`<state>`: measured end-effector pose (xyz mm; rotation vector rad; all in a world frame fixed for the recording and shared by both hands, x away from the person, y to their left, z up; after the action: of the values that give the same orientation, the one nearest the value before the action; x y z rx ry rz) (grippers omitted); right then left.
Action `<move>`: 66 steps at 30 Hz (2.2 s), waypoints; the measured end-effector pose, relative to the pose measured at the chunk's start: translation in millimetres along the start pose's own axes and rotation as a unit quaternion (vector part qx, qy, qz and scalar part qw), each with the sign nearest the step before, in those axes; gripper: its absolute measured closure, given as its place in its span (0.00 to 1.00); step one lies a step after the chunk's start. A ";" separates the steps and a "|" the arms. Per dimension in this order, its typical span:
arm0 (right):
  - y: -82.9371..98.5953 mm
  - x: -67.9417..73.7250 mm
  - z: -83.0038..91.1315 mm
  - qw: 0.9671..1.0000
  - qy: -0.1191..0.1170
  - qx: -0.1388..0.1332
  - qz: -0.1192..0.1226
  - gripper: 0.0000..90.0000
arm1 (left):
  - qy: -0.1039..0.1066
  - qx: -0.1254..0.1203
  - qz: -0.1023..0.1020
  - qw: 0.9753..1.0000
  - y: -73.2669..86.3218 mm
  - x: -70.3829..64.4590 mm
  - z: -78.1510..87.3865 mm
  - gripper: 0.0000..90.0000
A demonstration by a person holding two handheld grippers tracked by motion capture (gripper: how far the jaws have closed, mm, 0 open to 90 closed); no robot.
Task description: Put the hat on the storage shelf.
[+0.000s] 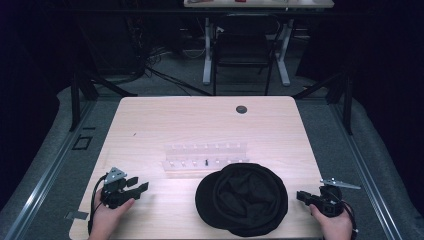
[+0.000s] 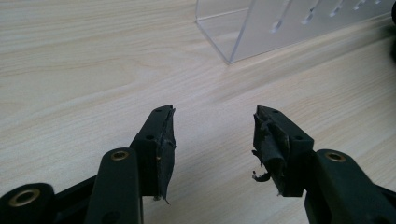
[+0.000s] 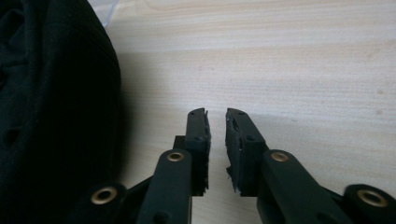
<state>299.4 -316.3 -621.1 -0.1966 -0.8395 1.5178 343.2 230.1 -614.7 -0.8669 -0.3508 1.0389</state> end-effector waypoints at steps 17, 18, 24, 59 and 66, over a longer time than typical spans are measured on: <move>-11.6 12.9 4.8 1.000 0.018 -0.021 0.001 0.62 | 0.000 0.011 -0.006 1.000 3.8 -2.8 -1.9 0.52; -11.6 12.9 4.8 1.000 0.018 -0.021 0.001 0.62 | 0.000 0.011 -0.006 1.000 3.8 -2.8 -1.9 0.52; -19.9 18.8 12.6 0.999 0.013 0.035 -0.002 0.66 | 0.005 0.013 -0.009 1.000 2.9 -4.7 -3.2 0.52; -55.8 72.8 34.7 0.986 0.034 0.158 0.031 0.76 | 0.008 0.015 -0.010 1.000 4.3 -7.1 -4.0 0.52; -51.6 78.8 25.1 0.981 0.030 0.191 0.033 0.79 | 0.007 0.013 -0.010 1.000 4.1 -7.9 -4.8 0.52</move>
<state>313.0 -258.4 -543.8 0.0139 -0.4852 1.6958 339.8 221.9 -619.9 -0.8459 -0.3325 1.0160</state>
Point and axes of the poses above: each handheld gripper's, and its own axes: z roughly backward along the jaws, y roughly out of its underside, x roughly to its left, the point moved 8 cm from there along -z, roughly forward along the jaws, and after that the axes turned 1 degree about -z, right-handed, at the moved point
